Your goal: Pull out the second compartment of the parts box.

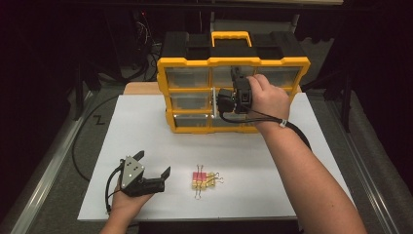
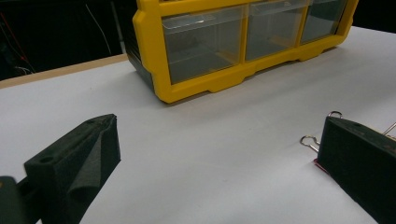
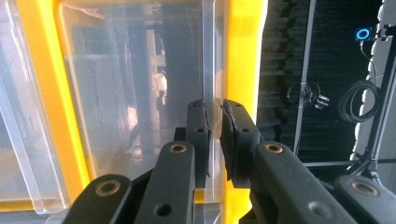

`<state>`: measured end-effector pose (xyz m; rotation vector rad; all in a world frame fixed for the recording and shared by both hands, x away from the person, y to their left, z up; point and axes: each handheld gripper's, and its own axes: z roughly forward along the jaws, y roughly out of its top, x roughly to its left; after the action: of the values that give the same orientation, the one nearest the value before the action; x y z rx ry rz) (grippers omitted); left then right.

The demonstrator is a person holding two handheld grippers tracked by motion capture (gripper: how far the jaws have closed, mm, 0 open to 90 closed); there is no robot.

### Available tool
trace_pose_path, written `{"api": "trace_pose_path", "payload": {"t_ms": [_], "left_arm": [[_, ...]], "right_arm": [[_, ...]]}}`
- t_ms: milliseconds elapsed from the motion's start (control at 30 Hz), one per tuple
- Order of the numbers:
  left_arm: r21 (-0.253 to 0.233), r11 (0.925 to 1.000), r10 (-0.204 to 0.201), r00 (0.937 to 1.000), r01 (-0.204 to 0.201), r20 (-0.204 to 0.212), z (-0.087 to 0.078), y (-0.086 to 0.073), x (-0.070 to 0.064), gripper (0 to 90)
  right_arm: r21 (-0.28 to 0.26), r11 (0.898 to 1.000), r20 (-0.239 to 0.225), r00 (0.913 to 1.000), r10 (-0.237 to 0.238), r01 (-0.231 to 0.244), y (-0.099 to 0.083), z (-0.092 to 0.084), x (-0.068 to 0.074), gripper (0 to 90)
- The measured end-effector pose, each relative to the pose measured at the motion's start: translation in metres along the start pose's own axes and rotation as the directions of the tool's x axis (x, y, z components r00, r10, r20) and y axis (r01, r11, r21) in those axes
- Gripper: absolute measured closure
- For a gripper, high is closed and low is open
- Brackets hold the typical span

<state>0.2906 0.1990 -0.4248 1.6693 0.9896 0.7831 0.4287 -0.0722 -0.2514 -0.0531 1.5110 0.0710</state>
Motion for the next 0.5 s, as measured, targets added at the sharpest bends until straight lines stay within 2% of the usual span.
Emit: {"api": "trace_pose_path", "payload": {"t_ms": [267, 500], "left_arm": [[-0.001, 1.0, -0.002, 1.0, 0.002, -0.001, 0.0, 0.0, 0.001, 0.4], [-0.002, 1.0, -0.003, 1.0, 0.003, 0.002, 0.0, 0.0, 0.0, 0.4]], "right_arm": [[-0.005, 1.0, -0.012, 0.9999, 0.006, -0.006, 0.0, -0.004, -0.001, 84.7], [-0.012, 1.0, -0.011, 0.9999, 0.003, -0.003, -0.002, -0.016, -0.002, 84.6]]}}
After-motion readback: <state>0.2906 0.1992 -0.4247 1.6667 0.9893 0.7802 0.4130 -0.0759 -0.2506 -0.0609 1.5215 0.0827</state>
